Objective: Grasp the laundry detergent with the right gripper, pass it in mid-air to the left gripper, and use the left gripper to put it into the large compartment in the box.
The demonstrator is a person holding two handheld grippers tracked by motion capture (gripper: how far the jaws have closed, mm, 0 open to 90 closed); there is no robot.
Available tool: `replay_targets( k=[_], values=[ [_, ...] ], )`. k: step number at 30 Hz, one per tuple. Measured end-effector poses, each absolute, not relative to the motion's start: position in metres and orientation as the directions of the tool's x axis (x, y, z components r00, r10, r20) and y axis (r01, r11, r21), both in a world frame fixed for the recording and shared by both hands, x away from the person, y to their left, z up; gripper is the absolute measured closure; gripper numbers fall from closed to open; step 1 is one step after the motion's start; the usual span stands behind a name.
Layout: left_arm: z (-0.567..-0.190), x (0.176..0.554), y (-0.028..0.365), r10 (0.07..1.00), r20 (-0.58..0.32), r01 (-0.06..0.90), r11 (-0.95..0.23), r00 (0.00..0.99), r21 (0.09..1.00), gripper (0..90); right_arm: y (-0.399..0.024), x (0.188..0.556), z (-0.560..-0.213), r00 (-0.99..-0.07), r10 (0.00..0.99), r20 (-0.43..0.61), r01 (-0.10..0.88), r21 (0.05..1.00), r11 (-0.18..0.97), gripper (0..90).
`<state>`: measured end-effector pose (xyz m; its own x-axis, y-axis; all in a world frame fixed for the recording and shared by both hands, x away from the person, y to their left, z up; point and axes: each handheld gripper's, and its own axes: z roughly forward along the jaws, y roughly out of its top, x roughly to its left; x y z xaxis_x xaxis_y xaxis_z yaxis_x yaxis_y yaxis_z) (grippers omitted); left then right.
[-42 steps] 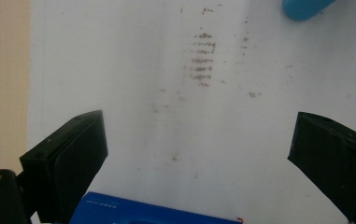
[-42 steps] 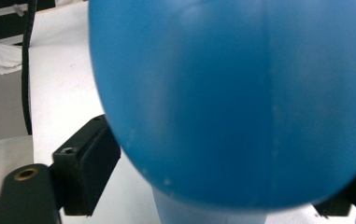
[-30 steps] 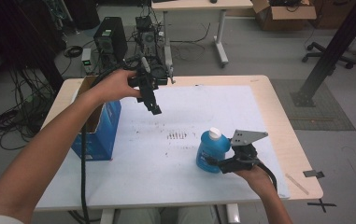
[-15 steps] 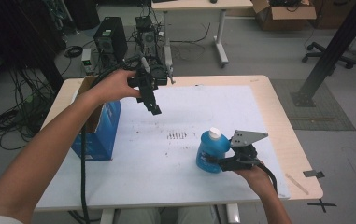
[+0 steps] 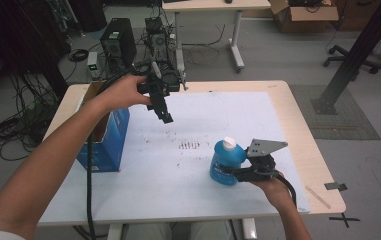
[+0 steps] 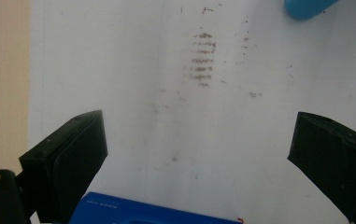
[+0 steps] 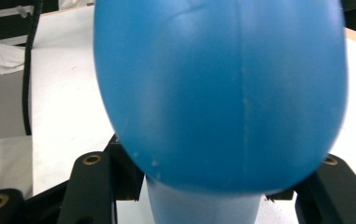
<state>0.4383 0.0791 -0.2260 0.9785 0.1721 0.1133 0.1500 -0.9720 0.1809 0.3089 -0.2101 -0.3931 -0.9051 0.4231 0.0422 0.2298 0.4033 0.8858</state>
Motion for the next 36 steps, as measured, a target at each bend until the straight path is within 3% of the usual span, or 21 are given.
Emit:
replay_targets(
  k=[24, 36],
  values=[
    [-0.206, 0.406, 0.081, 0.144, 0.128, 0.115, -0.971, 0.981, 0.208, 5.0, -0.204, 0.310, -0.334, -0.942, 0.333, 0.024, 0.176, 0.883, 0.435, 43.9],
    [-0.194, 0.386, 0.085, 0.120, 0.113, 0.092, -0.969, 0.986, 0.231, 5.0, -0.194, 0.316, -0.321, -0.960, 0.279, 0.037, 0.162, 0.883, 0.441, 43.8]
  ],
)
